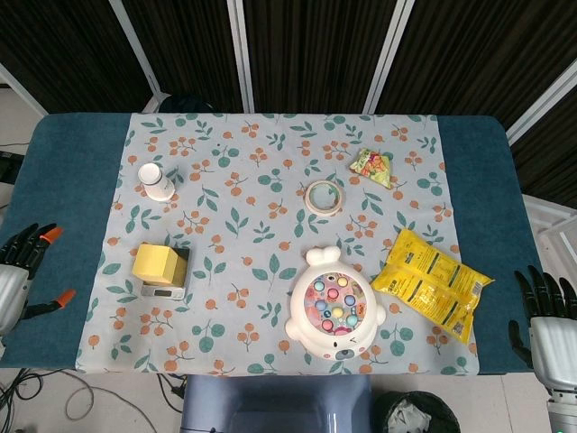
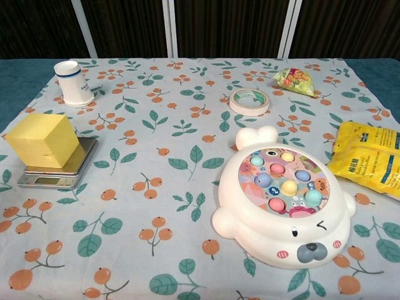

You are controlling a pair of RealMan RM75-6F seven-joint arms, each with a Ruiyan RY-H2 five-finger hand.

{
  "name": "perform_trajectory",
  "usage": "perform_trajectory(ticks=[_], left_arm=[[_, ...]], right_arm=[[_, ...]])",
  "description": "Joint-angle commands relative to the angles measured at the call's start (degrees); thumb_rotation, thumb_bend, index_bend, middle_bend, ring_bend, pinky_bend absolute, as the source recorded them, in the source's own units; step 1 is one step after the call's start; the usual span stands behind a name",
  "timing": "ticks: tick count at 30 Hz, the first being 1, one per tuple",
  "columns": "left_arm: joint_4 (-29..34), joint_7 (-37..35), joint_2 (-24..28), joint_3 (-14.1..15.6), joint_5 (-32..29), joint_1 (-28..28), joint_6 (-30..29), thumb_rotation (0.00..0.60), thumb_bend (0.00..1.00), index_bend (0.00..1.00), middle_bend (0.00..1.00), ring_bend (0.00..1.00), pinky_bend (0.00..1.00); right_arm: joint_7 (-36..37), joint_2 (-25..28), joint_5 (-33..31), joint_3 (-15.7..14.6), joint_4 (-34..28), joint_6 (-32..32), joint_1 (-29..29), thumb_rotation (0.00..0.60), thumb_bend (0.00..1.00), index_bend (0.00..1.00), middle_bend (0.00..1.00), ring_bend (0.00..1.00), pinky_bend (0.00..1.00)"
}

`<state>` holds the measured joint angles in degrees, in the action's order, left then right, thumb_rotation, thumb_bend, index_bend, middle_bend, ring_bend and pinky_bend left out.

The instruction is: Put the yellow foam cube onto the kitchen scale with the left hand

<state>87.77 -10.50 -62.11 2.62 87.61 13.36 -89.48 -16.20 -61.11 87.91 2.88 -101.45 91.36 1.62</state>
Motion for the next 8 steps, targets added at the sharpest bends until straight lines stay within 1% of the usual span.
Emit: perform_trajectory(ticks=[1,4,8], left_arm=[[-2.9,-2.6,-2.4,-0.7,-0.9,-1.5,-1.1,0.6,0.15,0.09,0.07,0.0,0.11],[-4.7,-2.7,-3.1,-1.5,-0.6,-1.9,-2.4,0.6,0.15,0.09,0.07,0.0,0.11],[-5.3,-2.8,-3.4,-2.0,-1.5,-2.1,-1.9,0.6,0.15,0.09,0.07,0.0,0.11]], right_arm=[[0.1,0.0,0.2,0.0,0.2,-0.1,-0.1,0.6,0.56,0.0,0.03,0.02,0.0],[0.2,-0.1,0.2,0.0,0.5,-0.1,-0.1,0.6,0.56,0.0,0.03,0.02,0.0],[0.2,-0.1,0.4,-0.1,0.4,0.0,0.0,0.6,0.56,0.0,0.03,0.02,0.0]])
